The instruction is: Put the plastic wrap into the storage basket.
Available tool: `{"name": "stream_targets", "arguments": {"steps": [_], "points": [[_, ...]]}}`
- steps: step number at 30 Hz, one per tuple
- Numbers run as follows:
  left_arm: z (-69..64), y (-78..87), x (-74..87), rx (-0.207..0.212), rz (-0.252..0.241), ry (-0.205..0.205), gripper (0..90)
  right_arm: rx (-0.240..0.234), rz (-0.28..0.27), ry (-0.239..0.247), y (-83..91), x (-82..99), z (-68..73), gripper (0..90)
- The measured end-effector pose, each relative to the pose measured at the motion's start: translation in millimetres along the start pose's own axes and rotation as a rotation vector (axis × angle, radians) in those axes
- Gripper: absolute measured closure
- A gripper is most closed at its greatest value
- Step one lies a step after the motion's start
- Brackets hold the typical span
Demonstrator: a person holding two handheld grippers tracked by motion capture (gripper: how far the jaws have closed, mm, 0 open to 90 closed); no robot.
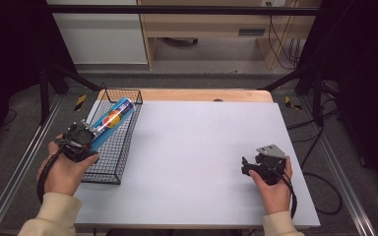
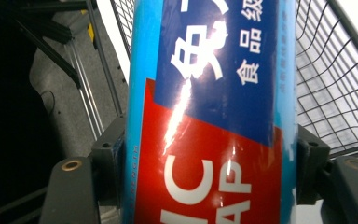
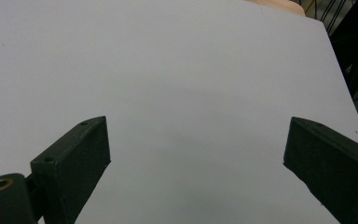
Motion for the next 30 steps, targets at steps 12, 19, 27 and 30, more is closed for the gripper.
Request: {"name": "stream_targets", "arguments": {"steps": [12, 19, 27, 30], "points": [[-0.8, -14.0, 3.4, 0.025, 0.05, 0.032, 31.4, -0.008, 0.003, 0.005, -0.7, -0.1, 1.6, 7.3], [-1.9, -18.2, 4.1, 0.045, 0.079, 0.031, 31.5, -0.01, 0.002, 0.007, -0.9, 0.0, 1.0, 7.3], [-2.1, -21.0, 3.5, 0.053, 0.111, 0.041, 31.5, -0.016, 0.003, 0.018, -1.5, -0.2, 3.0, 7.3], [-2.7, -24.2, 3.1, 0.076, 0.112, 0.058, 31.6, -0.021, 0.004, 0.021, -1.8, -0.1, 3.3, 7.2]]}}
Point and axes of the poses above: each handheld gripper's, and its own axes: y roughly backward along the jaws, x roughly out of its underside, z roughly to its left, the point moved 7 cm from there along -y, roughly forward along the jaws, and after that the axes turned 11 degrees about z, right-handed, at the moved point
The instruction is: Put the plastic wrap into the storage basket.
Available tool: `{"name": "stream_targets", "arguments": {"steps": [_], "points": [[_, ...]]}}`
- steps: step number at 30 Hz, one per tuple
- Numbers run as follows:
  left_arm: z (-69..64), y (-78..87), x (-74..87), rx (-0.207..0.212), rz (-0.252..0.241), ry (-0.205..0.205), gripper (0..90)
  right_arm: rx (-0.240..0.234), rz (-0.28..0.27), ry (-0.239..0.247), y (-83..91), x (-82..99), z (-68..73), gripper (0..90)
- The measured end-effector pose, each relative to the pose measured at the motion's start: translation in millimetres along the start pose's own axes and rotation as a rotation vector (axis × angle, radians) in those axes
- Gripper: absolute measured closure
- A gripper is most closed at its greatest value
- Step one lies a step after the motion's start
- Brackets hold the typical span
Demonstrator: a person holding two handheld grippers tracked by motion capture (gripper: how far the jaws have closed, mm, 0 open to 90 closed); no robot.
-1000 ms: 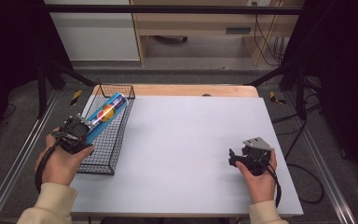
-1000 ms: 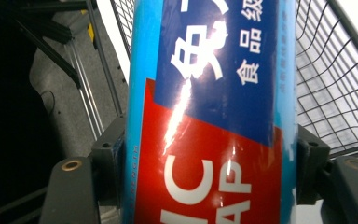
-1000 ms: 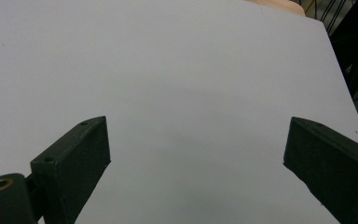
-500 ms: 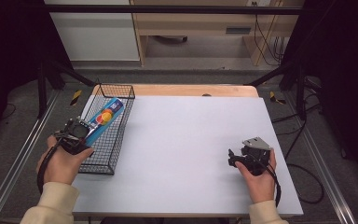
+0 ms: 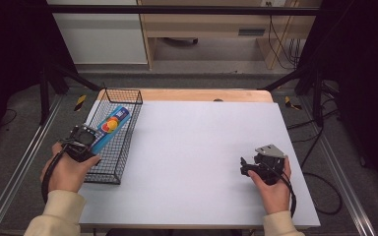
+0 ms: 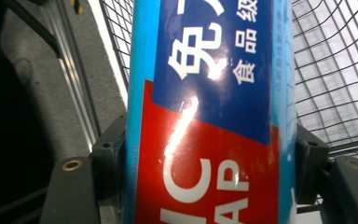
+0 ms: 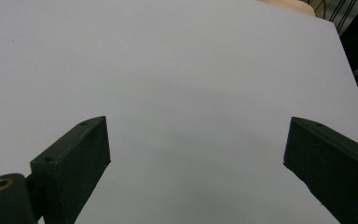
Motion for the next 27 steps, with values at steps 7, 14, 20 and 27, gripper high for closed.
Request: {"name": "stream_targets", "arguments": {"steps": [7, 14, 20, 27], "points": [[-2.8, -6.4, -0.1, 0.005, 0.044, -0.009, 31.6, 0.0, 0.002, 0.002, -0.3, 0.2, 1.2, 7.3], [-4.8, -10.9, -1.0, -0.013, 0.075, -0.028, 31.6, 0.001, 0.002, 0.005, -0.6, -0.1, 1.8, 7.3], [-5.1, -12.0, -2.1, -0.026, 0.106, -0.053, 31.6, -0.004, 0.008, 0.005, -1.8, 0.3, 2.3, 7.3], [-6.7, -14.5, -5.6, -0.054, 0.144, -0.085, 31.7, -0.009, 0.014, 0.005, -3.0, 1.3, 3.2, 7.2]]}}
Point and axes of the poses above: each handheld gripper's, and its own axes: y roughly backward along the jaws, x roughly out of its underside, z roughly to its left, the point moved 7 cm from there along -y, roughly forward along the jaws, and after that the axes turned 11 degrees about z, right-handed, at the moved point
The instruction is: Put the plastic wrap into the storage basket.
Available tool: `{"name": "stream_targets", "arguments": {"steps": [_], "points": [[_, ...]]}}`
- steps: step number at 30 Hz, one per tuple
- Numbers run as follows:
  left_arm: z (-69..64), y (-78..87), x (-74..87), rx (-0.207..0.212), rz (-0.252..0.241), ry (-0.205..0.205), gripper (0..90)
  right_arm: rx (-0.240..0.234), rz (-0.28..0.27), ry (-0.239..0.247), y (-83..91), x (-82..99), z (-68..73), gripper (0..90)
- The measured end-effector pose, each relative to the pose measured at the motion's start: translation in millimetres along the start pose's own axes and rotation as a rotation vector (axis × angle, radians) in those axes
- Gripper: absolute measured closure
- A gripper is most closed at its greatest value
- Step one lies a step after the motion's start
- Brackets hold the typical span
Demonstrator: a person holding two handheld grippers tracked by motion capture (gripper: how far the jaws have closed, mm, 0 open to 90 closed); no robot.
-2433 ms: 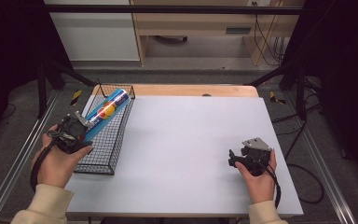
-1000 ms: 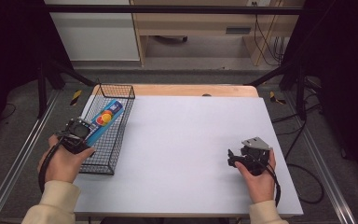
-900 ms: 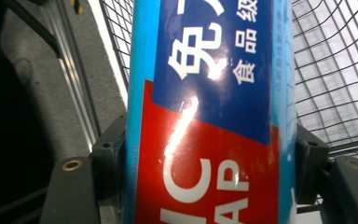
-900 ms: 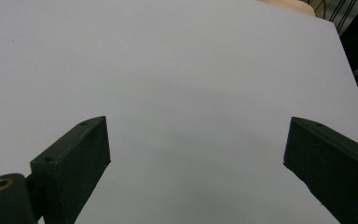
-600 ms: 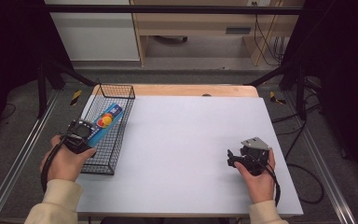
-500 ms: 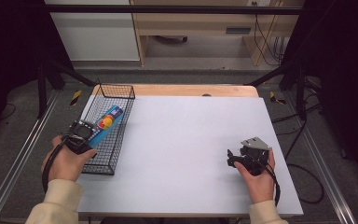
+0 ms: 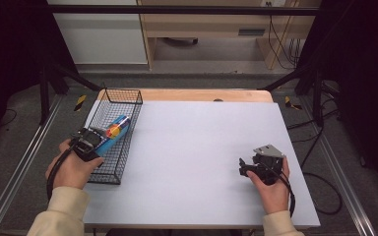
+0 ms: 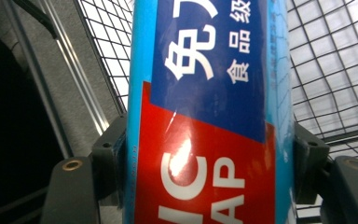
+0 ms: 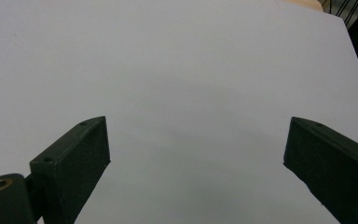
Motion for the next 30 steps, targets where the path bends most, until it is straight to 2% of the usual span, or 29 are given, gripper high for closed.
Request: {"name": "stream_targets", "arguments": {"steps": [4, 5, 9, 11, 16, 18, 19, 20, 22, 23, 24, 26, 27, 28, 30], "points": [[0.1, -0.3, -1.1, -0.005, 0.018, -0.014, 31.6, 0.002, -0.001, 0.0, 0.2, -0.5, 0.7, 7.3], [-0.8, -0.8, -2.1, -0.023, 0.017, -0.021, 31.7, 0.0, 0.005, 0.002, 0.1, 0.3, 1.3, 7.2], [-3.8, -2.1, -4.6, -0.051, 0.032, -0.032, 31.6, -0.001, 0.006, 0.007, -0.4, 0.1, 2.6, 7.3], [-4.0, -2.2, -5.5, -0.067, 0.031, -0.037, 31.6, -0.001, 0.009, 0.015, -1.3, 0.2, 3.9, 7.8], [-4.3, -2.2, -5.9, -0.077, 0.027, -0.044, 31.4, -0.007, 0.013, 0.022, -1.9, 0.4, 6.4, 8.3], [-4.1, -1.6, -6.4, -0.093, 0.019, -0.057, 30.9, -0.008, 0.013, 0.028, -2.5, 0.3, 6.8, 8.1], [-3.6, -0.4, -8.7, -0.127, 0.002, -0.086, 29.6, -0.011, 0.015, 0.025, -2.5, 0.5, 7.9, 7.8], [-3.6, -0.4, -8.7, -0.127, 0.002, -0.086, 26.9, -0.011, 0.015, 0.025, -2.5, 0.5, 7.9, 7.8], [-4.2, 2.8, -10.0, -0.129, -0.03, -0.083, 26.0, -0.012, 0.015, 0.026, -2.1, 0.5, 7.9, 7.6], [-3.6, 7.7, -11.5, -0.131, -0.085, -0.074, 23.1, -0.011, 0.015, 0.028, -1.9, 0.9, 7.5, 7.5], [-3.6, 7.7, -11.5, -0.131, -0.085, -0.074, 21.3, -0.011, 0.015, 0.028, -1.9, 0.9, 7.5, 7.5], [-4.1, 15.5, -10.8, -0.115, -0.162, -0.06, 18.3, -0.007, 0.016, 0.031, -1.6, 1.5, 6.7, 7.3], [-4.2, 18.6, -10.3, -0.113, -0.186, -0.056, 17.3, -0.005, 0.018, 0.026, -1.1, 1.8, 6.8, 7.2], [-4.2, 18.6, -10.3, -0.113, -0.186, -0.056, 16.4, -0.006, 0.013, 0.024, -0.8, 1.5, 6.8, 7.1], [-6.9, 26.4, -10.7, -0.099, -0.251, -0.049, 15.7, -0.004, 0.009, 0.027, -0.2, 1.2, 6.3, 6.9]]}}
Point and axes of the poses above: each handheld gripper's, and its own axes: y roughly backward along the jaws, x roughly out of its underside, z roughly to its left, the point moved 7 cm from there along -y, roughly forward along the jaws, and after that the axes turned 11 degrees about z, right-handed, at the moved point
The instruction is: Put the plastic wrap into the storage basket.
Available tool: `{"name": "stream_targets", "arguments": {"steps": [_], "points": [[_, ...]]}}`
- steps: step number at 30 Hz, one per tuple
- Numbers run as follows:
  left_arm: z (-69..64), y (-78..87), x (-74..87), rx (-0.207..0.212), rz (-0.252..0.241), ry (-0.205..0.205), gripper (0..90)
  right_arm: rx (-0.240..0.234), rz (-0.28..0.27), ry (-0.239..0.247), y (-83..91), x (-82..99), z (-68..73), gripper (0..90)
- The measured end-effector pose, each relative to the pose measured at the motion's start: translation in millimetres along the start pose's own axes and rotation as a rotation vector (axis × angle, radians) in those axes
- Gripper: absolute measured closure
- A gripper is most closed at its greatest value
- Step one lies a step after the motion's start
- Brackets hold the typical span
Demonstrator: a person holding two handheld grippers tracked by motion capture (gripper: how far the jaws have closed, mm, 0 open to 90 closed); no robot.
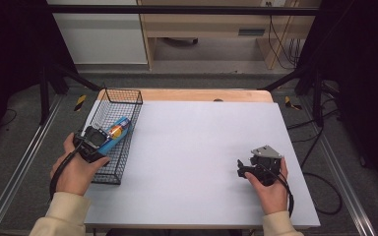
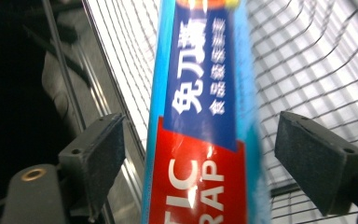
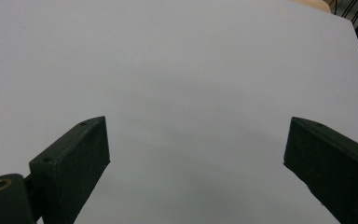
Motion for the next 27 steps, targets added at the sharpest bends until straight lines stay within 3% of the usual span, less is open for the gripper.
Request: {"name": "stream_targets", "arguments": {"steps": [2, 4, 5, 6, 7, 8, 9, 12, 13, 16, 17, 18, 19, 24, 25, 26, 27], "points": [[-1.8, 12.1, -3.8, 0.016, -0.084, -0.002, 14.1, 0.001, -0.018, -0.002, 2.6, -1.5, -0.5, 6.5], [-3.3, 16.9, -4.2, 0.033, -0.101, 0.006, 12.9, -0.002, -0.032, -0.003, 4.7, -3.0, -0.3, 6.1], [-4.6, 24.6, -8.0, 0.05, -0.168, 0.02, 12.3, 0.0, -0.038, -0.006, 5.3, -3.9, 0.0, 6.1], [-4.6, 24.6, -8.0, 0.05, -0.168, 0.02, 12.0, 0.0, -0.038, -0.006, 5.3, -3.9, 0.0, 6.1], [-6.4, 32.8, -11.3, 0.084, -0.221, 0.011, 12.1, -0.005, -0.049, -0.007, 6.0, -5.5, 0.8, 5.7], [-6.4, 32.8, -11.3, 0.084, -0.221, 0.011, 12.0, -0.005, -0.049, -0.007, 6.0, -5.5, 0.8, 5.7], [-8.0, 38.1, -14.3, 0.108, -0.267, 0.012, 11.5, -0.008, -0.057, -0.005, 5.6, -6.6, 2.1, 5.4], [-11.0, 43.2, -17.0, 0.137, -0.311, 0.01, 10.8, -0.01, -0.064, -0.003, 6.5, -7.3, 3.6, 5.1], [-16.3, 46.5, -20.7, 0.171, -0.356, -0.004, 10.5, -0.015, -0.083, 0.004, 8.4, -8.0, 4.2, 4.3], [-22.5, 47.7, -24.5, 0.2, -0.393, -0.02, 9.6, -0.019, -0.092, 0.002, 9.8, -8.4, 3.8, 4.3], [-27.7, 50.2, -29.6, 0.216, -0.471, -0.029, 10.1, -0.018, -0.101, 0.007, 9.8, -8.6, 2.8, 4.2], [-27.7, 50.2, -29.6, 0.216, -0.471, -0.029, 10.0, -0.018, -0.101, 0.007, 9.8, -8.6, 2.8, 4.2], [-34.5, 48.9, -32.7, 0.251, -0.489, -0.036, 9.6, -0.009, -0.098, 0.007, 10.0, -7.8, 1.3, 4.3], [-43.7, 52.1, -38.6, 0.276, -0.536, -0.058, 7.9, -0.003, -0.1, -0.003, 11.8, -5.9, -1.0, 4.2], [-48.7, 56.6, -41.6, 0.299, -0.565, -0.065, 7.4, 0.004, -0.103, -0.007, 13.3, -5.0, -2.7, 4.2], [-48.7, 56.6, -41.6, 0.299, -0.565, -0.065, 7.2, 0.004, -0.103, -0.007, 13.3, -5.0, -2.7, 4.2], [-52.0, 62.4, -44.3, 0.304, -0.597, -0.061, 7.1, 0.001, -0.106, -0.01, 14.7, -4.1, -3.9, 4.2]]}}
Point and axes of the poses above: each handheld gripper's, and its own axes: y roughly backward along the jaws, x roughly out of its underside, z roughly to its left, the point moved 7 cm from there along -y, roughly forward along the jaws, and after that the axes turned 11 degrees about z, right-handed, at the moved point
